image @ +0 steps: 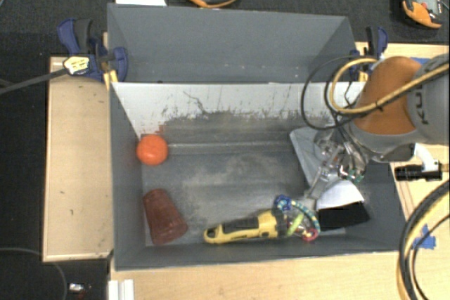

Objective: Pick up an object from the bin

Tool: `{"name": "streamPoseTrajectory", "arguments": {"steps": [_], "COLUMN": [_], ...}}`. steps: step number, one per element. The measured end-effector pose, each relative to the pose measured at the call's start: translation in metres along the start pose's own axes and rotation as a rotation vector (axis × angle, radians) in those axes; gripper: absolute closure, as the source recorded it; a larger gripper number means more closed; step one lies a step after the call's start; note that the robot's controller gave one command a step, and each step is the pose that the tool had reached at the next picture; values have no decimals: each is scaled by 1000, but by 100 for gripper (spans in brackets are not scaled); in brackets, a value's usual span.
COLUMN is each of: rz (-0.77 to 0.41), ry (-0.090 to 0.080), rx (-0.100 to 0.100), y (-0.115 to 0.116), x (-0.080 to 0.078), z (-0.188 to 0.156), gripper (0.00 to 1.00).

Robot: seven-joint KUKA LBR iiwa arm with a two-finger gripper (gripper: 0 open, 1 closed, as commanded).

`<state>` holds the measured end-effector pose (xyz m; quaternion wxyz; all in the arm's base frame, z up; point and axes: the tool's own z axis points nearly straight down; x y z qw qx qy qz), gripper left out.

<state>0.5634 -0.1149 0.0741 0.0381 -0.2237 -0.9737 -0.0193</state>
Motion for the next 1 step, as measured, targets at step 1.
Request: {"name": "streamPoseTrajectory", "arguments": {"steps": [1], "rz": [7], "ry": [-4], "rx": [4], "y": [-8], "x": [2], "z": [-3], "gripper": [100]}}
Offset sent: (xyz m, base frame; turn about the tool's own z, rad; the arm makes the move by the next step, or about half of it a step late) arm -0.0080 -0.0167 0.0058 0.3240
